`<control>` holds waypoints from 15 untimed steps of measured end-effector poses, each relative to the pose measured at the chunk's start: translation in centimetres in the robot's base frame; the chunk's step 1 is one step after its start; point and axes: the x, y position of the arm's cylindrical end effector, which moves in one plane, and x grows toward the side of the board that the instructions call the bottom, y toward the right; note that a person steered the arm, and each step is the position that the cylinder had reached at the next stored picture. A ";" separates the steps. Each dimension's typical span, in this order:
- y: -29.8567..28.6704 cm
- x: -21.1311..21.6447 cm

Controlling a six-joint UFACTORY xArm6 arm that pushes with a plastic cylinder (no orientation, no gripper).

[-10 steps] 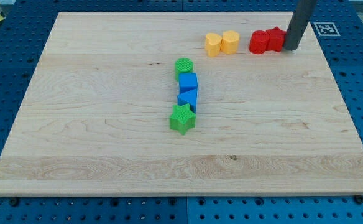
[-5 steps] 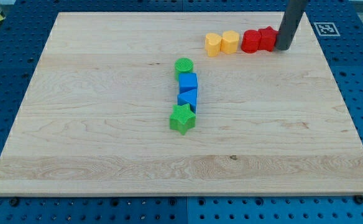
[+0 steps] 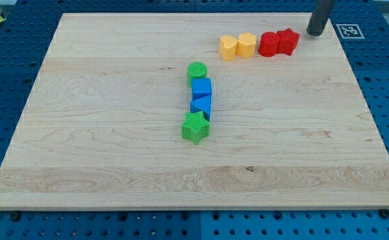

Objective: Slide the red blocks to the right of the yellow blocks

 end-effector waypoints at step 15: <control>-11.3 -0.4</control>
